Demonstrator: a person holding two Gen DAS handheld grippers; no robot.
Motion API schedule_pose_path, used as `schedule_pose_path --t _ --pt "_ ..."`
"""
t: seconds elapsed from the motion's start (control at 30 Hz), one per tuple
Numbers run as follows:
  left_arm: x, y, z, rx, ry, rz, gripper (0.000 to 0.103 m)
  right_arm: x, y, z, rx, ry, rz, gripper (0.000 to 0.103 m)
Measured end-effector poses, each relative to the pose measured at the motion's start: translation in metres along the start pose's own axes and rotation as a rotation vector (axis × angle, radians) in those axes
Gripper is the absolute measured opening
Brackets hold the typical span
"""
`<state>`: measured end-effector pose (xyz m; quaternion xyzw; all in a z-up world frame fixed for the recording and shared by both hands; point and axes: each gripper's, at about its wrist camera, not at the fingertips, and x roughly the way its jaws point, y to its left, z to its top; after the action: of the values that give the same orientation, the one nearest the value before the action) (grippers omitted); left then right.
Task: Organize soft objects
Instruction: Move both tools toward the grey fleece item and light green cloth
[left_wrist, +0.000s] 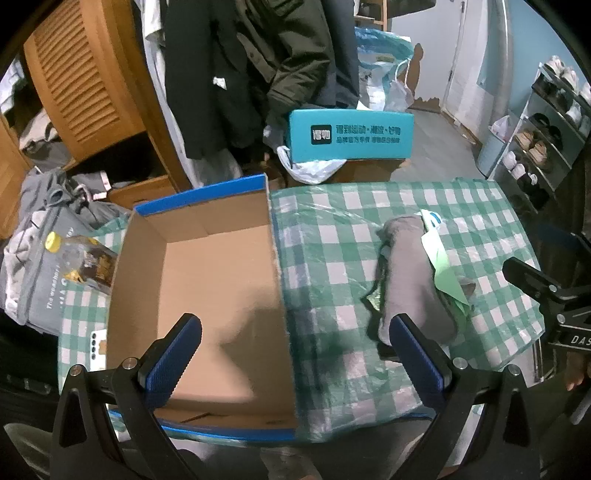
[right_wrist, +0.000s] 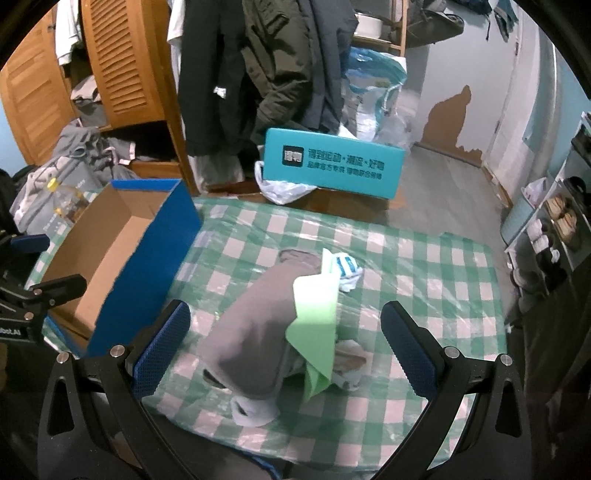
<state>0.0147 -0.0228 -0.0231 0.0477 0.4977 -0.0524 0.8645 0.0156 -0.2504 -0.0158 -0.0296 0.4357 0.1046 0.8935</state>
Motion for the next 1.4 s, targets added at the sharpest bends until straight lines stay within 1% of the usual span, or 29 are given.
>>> schedule_pose_path --t 0.2,0.3,0.57,0.8,0.93,1.07,1.4 --pt "0.013 -0.014 0.006 0.004 0.046 -0.057 0.102 0.01 -0.013 0.001 0.028 0.032 0.005 0.101" --pt "0.016 -0.023 0.009 0.012 0.059 -0.07 0.102 0.017 -0.021 0.0 0.042 0.05 0.004 0.101" --pt "0.037 -0.046 0.019 0.057 0.102 -0.061 0.102 0.046 -0.046 -0.001 0.105 0.113 0.038 0.101" --pt "0.063 -0.062 0.028 0.091 0.14 -0.051 0.102 0.068 -0.06 -0.006 0.141 0.165 0.038 0.101" --pt "0.079 -0.069 0.031 0.109 0.167 -0.045 0.102 0.078 -0.063 -0.008 0.146 0.183 0.036 0.101" --pt "0.094 -0.077 0.032 0.138 0.192 -0.023 0.102 0.087 -0.063 -0.011 0.146 0.2 0.035 0.101" --pt "0.119 -0.089 0.035 0.177 0.228 -0.014 0.102 0.112 -0.064 -0.014 0.156 0.246 0.04 0.102"
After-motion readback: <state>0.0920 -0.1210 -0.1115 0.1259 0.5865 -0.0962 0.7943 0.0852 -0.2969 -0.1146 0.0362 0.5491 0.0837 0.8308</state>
